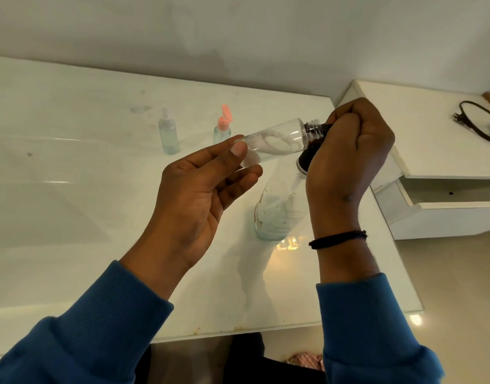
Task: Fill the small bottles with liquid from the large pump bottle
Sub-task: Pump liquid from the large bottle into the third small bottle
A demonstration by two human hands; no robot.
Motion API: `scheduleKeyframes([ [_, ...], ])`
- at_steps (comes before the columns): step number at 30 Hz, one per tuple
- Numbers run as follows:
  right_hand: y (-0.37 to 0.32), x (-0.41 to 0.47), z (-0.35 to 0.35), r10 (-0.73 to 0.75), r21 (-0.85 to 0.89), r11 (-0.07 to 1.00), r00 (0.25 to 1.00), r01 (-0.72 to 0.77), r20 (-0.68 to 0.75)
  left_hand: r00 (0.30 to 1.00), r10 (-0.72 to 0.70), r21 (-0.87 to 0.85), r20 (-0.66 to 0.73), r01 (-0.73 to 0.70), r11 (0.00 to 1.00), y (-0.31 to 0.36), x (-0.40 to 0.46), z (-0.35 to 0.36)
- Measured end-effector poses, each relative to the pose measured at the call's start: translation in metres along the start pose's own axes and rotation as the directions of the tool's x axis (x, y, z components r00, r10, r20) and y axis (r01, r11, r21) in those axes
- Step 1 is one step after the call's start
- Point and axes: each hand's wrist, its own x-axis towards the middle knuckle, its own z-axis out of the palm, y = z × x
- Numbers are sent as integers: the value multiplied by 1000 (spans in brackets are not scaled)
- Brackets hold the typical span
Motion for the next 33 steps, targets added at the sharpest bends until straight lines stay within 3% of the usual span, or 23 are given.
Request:
scheduleKeyframes([
  [17, 2, 2, -3, -11, -56, 998, 1000, 10, -14, 1000, 0, 4, 1, 0, 1000, 0, 0, 1],
  [33, 3, -3, 1, 4, -2, 1000, 1000, -4, -18, 1000, -3, -2, -15, 3, 1000, 0, 0, 0],
])
